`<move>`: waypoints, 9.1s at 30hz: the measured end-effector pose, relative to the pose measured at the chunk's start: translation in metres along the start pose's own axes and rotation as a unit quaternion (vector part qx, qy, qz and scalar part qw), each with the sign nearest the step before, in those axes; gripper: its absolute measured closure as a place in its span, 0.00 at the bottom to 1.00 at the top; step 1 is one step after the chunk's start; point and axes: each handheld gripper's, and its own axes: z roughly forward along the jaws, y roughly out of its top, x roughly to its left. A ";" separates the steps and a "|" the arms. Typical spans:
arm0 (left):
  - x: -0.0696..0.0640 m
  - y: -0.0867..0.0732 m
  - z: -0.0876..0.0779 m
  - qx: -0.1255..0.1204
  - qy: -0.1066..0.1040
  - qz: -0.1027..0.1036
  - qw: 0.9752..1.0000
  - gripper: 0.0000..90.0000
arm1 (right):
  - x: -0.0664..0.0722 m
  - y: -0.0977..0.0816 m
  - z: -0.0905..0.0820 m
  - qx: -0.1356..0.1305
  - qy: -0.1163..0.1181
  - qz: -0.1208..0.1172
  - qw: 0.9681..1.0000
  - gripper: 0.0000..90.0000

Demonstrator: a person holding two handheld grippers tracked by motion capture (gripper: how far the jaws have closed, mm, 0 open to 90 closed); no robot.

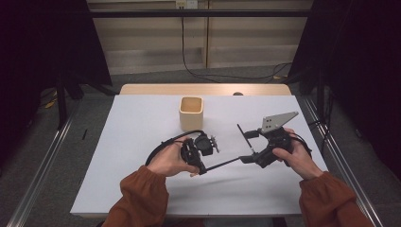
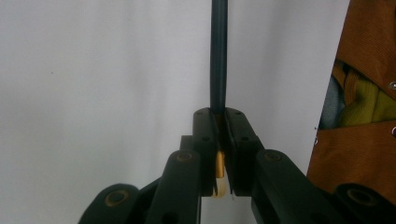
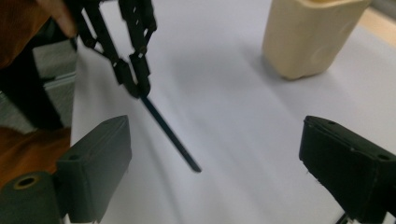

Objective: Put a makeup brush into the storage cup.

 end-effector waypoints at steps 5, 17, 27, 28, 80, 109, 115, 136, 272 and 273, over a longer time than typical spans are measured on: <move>-0.001 0.000 0.000 0.000 -0.001 0.000 1.000 0.93 | -0.002 0.005 0.003 0.049 0.047 0.002 0.998 0.09; -0.008 0.002 0.002 0.011 -0.005 0.010 1.000 0.94 | 0.000 0.014 0.022 0.164 0.075 -0.040 0.983 0.07; -0.008 0.004 0.005 0.027 -0.006 0.013 1.000 0.93 | 0.006 0.016 0.033 0.224 0.091 -0.083 0.967 0.27; -0.008 0.003 0.006 0.028 -0.010 0.013 0.999 0.94 | 0.006 0.016 0.035 0.233 0.094 -0.087 0.964 0.28; -0.013 0.009 0.017 0.038 -0.014 0.045 0.998 0.93 | 0.010 0.006 0.073 0.301 0.154 -0.127 0.933 0.95; 0.006 -0.010 0.002 -0.090 0.008 -0.028 0.995 0.20 | 0.002 0.001 0.062 0.275 0.130 -0.098 0.948 0.96; 0.012 -0.022 -0.005 -0.121 0.033 -0.050 0.991 0.07 | -0.001 -0.003 0.054 0.270 0.115 -0.084 0.952 0.96; 0.016 -0.062 -0.008 -0.203 0.067 -0.104 0.971 0.05 | -0.009 -0.026 0.029 0.230 0.067 -0.039 0.970 0.96; -0.009 -0.031 -0.010 -0.553 0.045 -0.094 0.826 0.77 | 0.009 -0.054 0.017 -0.135 0.051 0.015 0.989 0.96; -0.009 -0.031 -0.009 -0.553 0.040 -0.096 0.827 0.79 | 0.009 -0.054 0.018 -0.134 0.052 0.015 0.989 0.96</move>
